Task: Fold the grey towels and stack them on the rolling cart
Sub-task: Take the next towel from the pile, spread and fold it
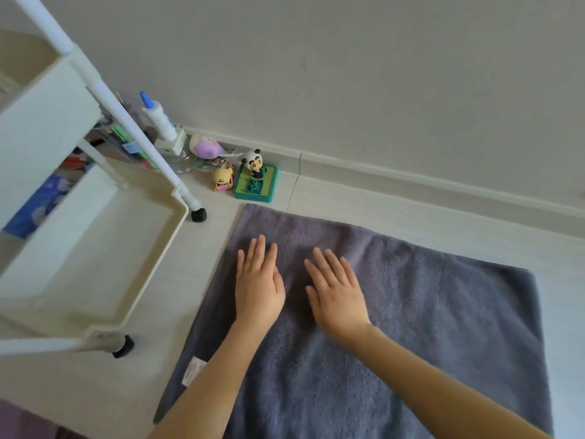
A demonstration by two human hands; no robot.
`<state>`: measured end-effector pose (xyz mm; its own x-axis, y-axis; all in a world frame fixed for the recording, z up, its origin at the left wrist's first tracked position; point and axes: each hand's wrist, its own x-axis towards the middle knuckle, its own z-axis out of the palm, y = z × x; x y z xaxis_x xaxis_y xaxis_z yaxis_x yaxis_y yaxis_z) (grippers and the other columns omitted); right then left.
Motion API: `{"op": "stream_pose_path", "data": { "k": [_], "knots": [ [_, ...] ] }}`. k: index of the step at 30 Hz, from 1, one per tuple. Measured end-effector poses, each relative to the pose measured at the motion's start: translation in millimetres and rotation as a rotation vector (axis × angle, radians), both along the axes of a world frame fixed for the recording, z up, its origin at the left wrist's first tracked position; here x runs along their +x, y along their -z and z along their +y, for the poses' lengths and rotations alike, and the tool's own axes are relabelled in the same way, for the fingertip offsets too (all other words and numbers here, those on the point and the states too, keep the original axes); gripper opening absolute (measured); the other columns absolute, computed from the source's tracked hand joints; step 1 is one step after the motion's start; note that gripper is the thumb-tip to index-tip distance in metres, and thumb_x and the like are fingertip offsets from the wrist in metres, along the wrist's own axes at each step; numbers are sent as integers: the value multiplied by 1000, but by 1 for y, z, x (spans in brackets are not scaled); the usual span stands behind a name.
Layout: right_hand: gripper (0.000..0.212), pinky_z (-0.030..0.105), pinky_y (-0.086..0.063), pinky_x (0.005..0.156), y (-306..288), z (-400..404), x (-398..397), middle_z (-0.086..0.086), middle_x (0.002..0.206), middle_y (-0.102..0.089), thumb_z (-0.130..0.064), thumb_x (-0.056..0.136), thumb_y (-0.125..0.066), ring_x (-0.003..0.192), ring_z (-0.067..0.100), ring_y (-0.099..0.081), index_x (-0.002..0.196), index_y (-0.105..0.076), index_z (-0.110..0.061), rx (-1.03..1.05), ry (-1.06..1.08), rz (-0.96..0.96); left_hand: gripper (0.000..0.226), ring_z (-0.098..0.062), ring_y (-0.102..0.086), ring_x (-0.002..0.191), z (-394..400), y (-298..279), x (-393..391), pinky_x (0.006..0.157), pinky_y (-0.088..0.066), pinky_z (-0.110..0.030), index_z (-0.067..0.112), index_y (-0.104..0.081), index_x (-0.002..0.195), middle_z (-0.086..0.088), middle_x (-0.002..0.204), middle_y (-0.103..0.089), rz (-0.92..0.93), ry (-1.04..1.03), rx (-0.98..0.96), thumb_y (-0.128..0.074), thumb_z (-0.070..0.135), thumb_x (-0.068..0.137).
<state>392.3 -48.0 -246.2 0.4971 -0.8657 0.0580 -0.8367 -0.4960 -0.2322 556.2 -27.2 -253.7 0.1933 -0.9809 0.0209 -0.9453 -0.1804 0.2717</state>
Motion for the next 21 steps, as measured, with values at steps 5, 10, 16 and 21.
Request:
{"op": "stream_pose_path", "data": {
  "k": [5, 10, 16, 21],
  "knots": [
    [55, 46, -16, 112, 21, 34, 7, 6, 148, -38, -47, 92, -35, 138, 32, -32, 141, -41, -24, 102, 64, 76, 57, -29, -24, 142, 29, 17, 24, 116, -10, -47, 18, -31, 146, -9, 154, -25, -99, 110, 79, -28, 38, 93],
    [59, 51, -10, 113, 23, 35, -48, 8, 150, -35, -53, 91, -27, 139, 36, -27, 144, -36, -27, 112, 378, 164, 65, -22, -3, 146, 26, 13, 24, 117, 5, -44, 28, -10, 150, 1, 156, -1, -83, 108, 153, -13, 55, 91],
    [54, 46, -9, 113, 8, 55, -9, 14, 145, -41, -35, 92, -29, 137, 33, -33, 138, -46, -11, 62, 413, 27, 53, -33, -35, 136, 52, 8, 43, 115, -20, -35, 4, -55, 129, -12, 147, -40, 286, 95, -55, -25, 11, 86],
    [51, 43, -15, 110, 5, 90, 68, 8, 141, -48, -37, 91, -34, 133, 28, -40, 135, -51, -17, 124, 112, -22, 49, -25, -29, 136, 84, 21, 54, 112, -14, -36, 2, -50, 133, -18, 142, -44, 244, 164, -47, -31, 20, 92]
  ]
}}
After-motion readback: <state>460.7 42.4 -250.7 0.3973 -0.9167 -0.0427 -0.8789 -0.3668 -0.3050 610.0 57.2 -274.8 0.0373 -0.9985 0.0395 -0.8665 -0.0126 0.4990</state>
